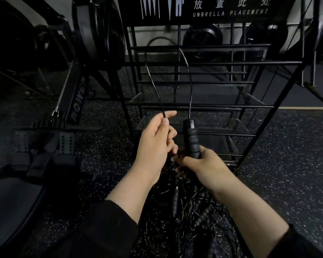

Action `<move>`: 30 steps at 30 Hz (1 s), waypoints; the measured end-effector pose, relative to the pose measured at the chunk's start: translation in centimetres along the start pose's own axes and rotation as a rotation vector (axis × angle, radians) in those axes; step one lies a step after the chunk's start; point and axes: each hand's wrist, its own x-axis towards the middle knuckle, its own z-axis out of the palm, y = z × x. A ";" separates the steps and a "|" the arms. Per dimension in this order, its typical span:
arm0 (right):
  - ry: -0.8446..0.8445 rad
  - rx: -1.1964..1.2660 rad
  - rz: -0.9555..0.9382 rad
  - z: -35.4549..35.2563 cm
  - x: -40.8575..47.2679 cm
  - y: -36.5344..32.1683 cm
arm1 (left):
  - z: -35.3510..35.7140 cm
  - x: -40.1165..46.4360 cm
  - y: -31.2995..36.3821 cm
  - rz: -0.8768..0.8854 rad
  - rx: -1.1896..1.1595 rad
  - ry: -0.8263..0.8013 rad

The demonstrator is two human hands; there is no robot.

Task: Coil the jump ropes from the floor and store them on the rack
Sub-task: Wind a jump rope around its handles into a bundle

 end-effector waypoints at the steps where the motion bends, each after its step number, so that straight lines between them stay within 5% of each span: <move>1: 0.004 -0.032 -0.009 0.1 0.1 0.0 | 0.0 -0.1 0.1 0.007 -0.021 -0.015; 6: 0.180 -0.016 -0.102 -0.3 0.5 -0.4 | -0.5 -0.1 0.3 -0.064 0.038 -0.070; 9: 0.225 0.143 -0.123 -0.6 0.3 -1.3 | -1.5 0.3 -1.1 -0.195 0.482 -0.134; 16: 0.147 0.661 -0.183 -1.6 -0.1 -3.4 | -2.1 -0.9 -3.5 -0.329 0.906 -0.623; 19: 0.157 0.742 -0.179 -2.2 -0.3 -3.6 | -1.7 -0.9 -3.5 -0.286 0.982 -0.562; 23: 0.166 0.734 -0.208 -2.9 0.0 -3.4 | -2.3 -0.5 -4.1 -0.122 1.063 -0.281; 30: 0.153 0.385 -0.039 -2.3 0.8 -1.6 | -1.4 0.0 -2.4 0.028 0.762 -0.036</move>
